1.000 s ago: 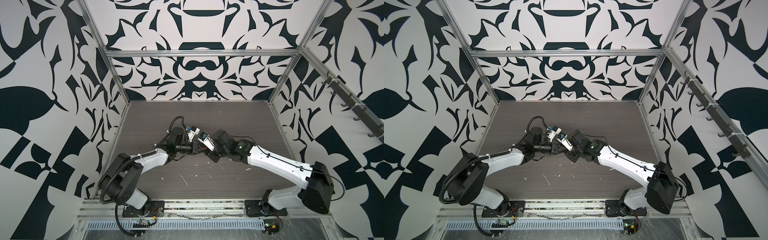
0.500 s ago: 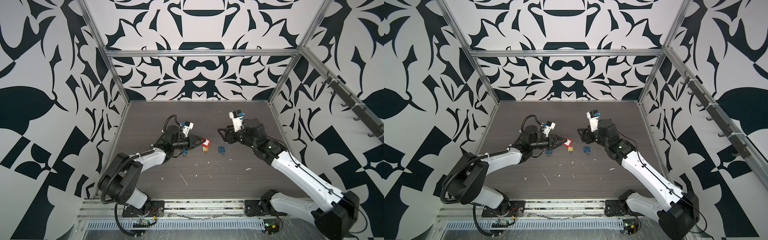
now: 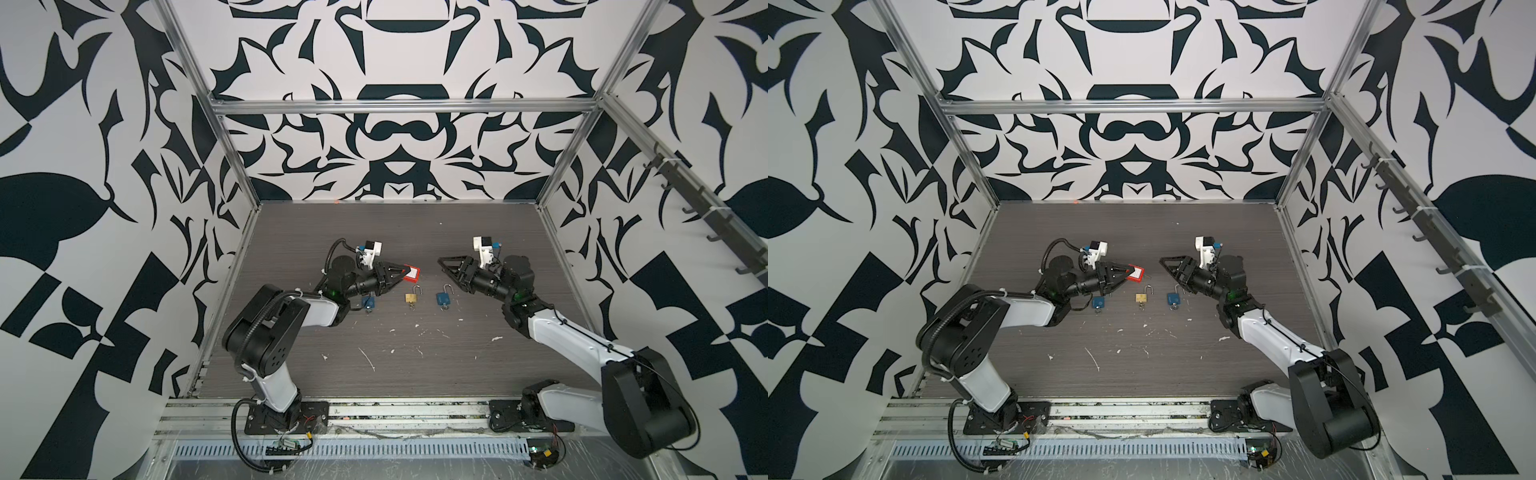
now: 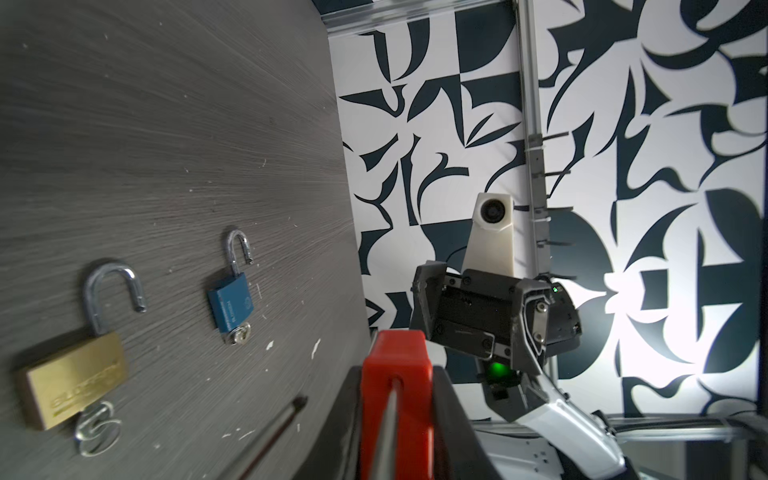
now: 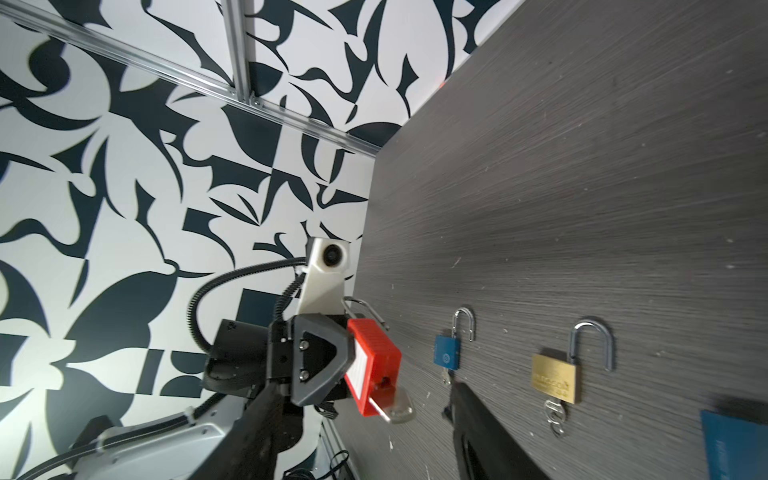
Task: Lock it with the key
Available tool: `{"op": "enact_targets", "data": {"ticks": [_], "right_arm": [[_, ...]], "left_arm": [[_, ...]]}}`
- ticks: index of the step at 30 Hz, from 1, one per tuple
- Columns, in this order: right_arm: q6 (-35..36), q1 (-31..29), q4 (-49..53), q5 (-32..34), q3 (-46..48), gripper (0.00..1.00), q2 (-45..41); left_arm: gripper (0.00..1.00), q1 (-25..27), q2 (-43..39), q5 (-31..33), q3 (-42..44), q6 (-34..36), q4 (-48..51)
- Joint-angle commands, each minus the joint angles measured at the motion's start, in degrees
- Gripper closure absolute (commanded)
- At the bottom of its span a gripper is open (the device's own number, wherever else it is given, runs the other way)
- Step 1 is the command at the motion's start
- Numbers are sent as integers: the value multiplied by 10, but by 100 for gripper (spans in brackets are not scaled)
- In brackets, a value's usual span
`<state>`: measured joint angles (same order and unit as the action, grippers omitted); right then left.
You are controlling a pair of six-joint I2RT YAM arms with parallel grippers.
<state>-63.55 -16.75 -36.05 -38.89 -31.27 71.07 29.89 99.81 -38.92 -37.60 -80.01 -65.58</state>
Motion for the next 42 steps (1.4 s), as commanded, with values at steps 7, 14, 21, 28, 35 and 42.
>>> {"op": "enact_targets", "data": {"ticks": [7,14,21,28,35,42], "right_arm": [[-41,-5,-100,-28,3,36,5],[-1,-53,-64,-11,-19,43,23],[8,-80,-62,0,-34,48,61],[7,-95,-71,5,-46,51,84],[-7,-103,-102,6,-49,59,106],[-11,-103,-111,10,-56,64,111]], "left_arm": [[100,0,16,6,11,-75,-141],[100,6,18,5,10,-72,-141],[100,8,14,3,9,-71,-138],[100,10,8,1,11,-64,-130],[100,13,8,0,11,-64,-129],[100,16,3,-1,17,-59,-127]]}}
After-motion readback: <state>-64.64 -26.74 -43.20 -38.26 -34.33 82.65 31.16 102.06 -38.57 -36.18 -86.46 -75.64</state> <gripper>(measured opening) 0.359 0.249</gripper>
